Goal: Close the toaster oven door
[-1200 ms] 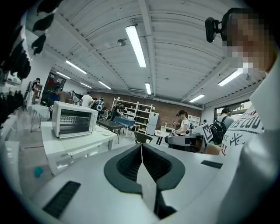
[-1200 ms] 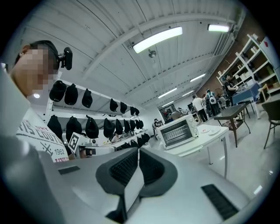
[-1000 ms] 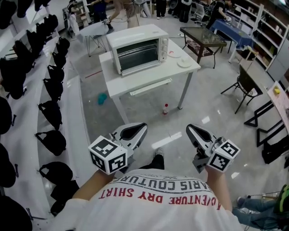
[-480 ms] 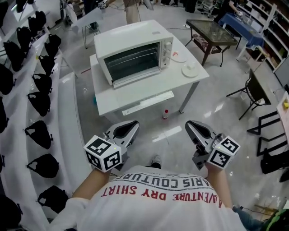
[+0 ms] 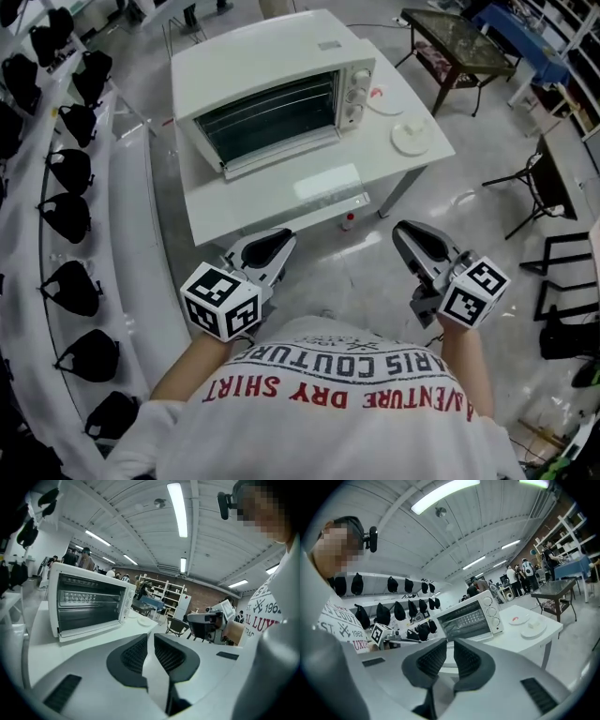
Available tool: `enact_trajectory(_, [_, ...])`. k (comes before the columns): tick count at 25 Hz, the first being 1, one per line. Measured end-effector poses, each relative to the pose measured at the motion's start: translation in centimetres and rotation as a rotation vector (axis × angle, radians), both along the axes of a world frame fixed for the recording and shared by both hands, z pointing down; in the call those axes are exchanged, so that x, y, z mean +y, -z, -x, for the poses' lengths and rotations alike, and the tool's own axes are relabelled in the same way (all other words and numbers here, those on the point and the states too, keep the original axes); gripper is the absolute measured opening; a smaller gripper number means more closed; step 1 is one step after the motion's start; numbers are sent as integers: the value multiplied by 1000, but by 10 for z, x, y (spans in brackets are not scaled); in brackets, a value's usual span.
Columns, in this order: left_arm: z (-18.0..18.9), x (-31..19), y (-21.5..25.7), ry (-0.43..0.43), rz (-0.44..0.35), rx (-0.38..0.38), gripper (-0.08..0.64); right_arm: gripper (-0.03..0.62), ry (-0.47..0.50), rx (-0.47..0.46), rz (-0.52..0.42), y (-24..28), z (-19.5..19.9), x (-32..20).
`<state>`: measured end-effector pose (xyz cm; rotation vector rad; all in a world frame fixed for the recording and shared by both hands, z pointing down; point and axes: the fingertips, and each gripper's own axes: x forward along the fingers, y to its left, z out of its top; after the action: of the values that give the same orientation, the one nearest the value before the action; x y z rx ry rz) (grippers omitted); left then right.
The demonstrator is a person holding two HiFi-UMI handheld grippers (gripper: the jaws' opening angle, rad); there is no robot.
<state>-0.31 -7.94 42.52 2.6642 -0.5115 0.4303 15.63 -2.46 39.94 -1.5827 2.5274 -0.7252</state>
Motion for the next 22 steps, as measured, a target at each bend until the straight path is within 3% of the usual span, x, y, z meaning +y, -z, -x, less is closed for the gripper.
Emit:
enact_trajectory(2, [6, -6, -8, 13, 5, -13, 136, 53, -2, 24, 17, -8, -7, -7])
enact_trajectory(3, [10, -9, -13, 25, 6, -23, 181, 97, -1, 37, 30, -13, -10, -11])
enact_trajectory(5, [20, -18, -21, 67, -4, -43, 198, 172, 7, 78, 55, -24, -16, -20])
enact_trajectory(10, [47, -32, -49, 173, -3, -103, 281, 274, 85, 186, 105, -58, -15, -36])
enact_trajectory(17, [75, -42, -91, 270, 14, -197, 319, 298, 174, 353, 208, -116, -22, -65])
enact_trajectory(22, [92, -43, -117, 342, 59, -244, 322, 298, 225, 388, 280, -150, -26, -83])
